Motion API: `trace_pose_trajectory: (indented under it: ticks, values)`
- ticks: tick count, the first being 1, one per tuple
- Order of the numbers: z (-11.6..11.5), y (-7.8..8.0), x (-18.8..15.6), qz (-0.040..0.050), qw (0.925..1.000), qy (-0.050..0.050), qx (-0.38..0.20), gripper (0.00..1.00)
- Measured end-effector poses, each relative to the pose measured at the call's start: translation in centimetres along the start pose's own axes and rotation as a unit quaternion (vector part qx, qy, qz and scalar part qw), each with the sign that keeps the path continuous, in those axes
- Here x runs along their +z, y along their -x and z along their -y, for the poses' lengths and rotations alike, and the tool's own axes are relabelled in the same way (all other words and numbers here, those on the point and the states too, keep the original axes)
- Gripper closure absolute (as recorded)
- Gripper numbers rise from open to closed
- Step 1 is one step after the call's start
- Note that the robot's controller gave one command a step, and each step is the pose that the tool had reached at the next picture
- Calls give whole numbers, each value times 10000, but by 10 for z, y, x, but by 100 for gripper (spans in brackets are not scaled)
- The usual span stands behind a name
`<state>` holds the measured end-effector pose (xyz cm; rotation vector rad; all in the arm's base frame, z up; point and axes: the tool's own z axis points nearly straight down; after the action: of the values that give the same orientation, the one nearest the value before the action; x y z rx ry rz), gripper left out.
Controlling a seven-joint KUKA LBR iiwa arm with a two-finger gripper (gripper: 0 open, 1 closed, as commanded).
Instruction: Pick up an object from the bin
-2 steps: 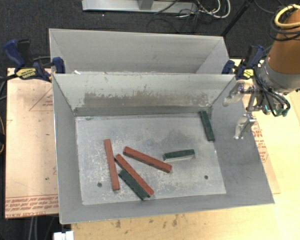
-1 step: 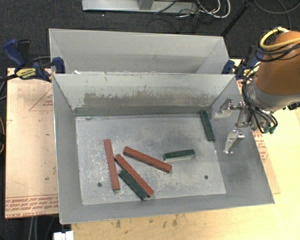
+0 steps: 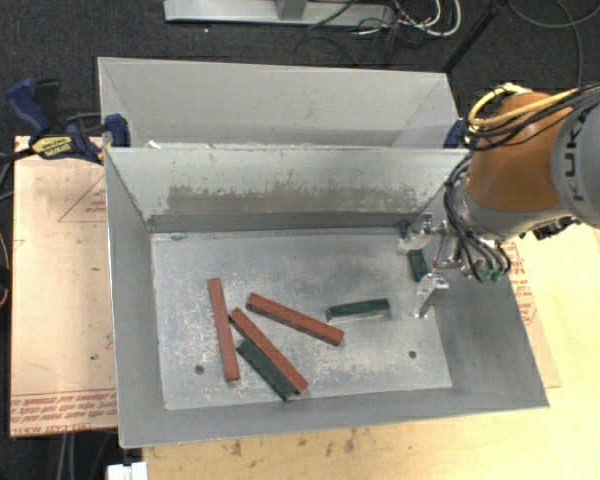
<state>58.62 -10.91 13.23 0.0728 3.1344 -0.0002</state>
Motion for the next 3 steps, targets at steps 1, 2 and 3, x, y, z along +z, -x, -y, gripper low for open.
trace_pose_trajectory:
  ticks: [1, 2, 3]
  values:
    - [-18, -20, 54, -18, 9999, 5, -146, 0]
    - [-18, -18, 52, 16, 9999, -1, -164, 100]
    - [-18, -18, 52, 17, 9999, -2, -166, 100]
